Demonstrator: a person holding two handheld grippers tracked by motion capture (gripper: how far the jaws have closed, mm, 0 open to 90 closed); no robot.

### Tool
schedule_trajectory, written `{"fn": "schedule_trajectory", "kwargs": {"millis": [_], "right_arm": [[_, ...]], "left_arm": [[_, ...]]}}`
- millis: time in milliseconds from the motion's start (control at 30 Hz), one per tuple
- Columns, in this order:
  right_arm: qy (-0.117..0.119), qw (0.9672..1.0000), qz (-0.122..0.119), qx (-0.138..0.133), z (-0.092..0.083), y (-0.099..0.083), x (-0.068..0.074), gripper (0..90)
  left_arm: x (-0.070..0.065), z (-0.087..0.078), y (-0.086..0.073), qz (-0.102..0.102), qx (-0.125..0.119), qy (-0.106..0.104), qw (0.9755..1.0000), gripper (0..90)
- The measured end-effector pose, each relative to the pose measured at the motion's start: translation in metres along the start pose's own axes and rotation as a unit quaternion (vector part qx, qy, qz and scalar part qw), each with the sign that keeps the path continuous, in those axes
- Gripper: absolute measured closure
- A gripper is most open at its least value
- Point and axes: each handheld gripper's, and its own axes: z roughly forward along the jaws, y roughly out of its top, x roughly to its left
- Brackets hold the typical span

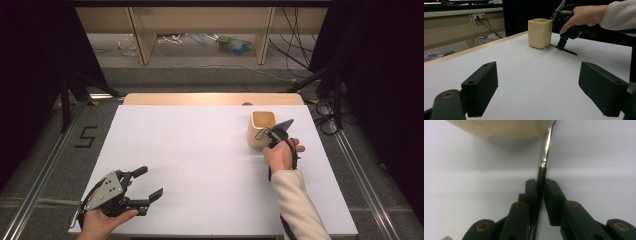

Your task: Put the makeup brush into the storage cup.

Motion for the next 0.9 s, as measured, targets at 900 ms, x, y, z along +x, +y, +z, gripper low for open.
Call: {"fn": "schedule_trajectory", "kwargs": {"millis": [900], "right_arm": [[0.024, 0.9996, -0.002, 0.010, -0.006, 0.002, -0.020, 84.3]], "left_arm": [[-0.001, 0.001, 0.000, -0.004, 0.000, 0.002, 1.0000, 15.7]]}}
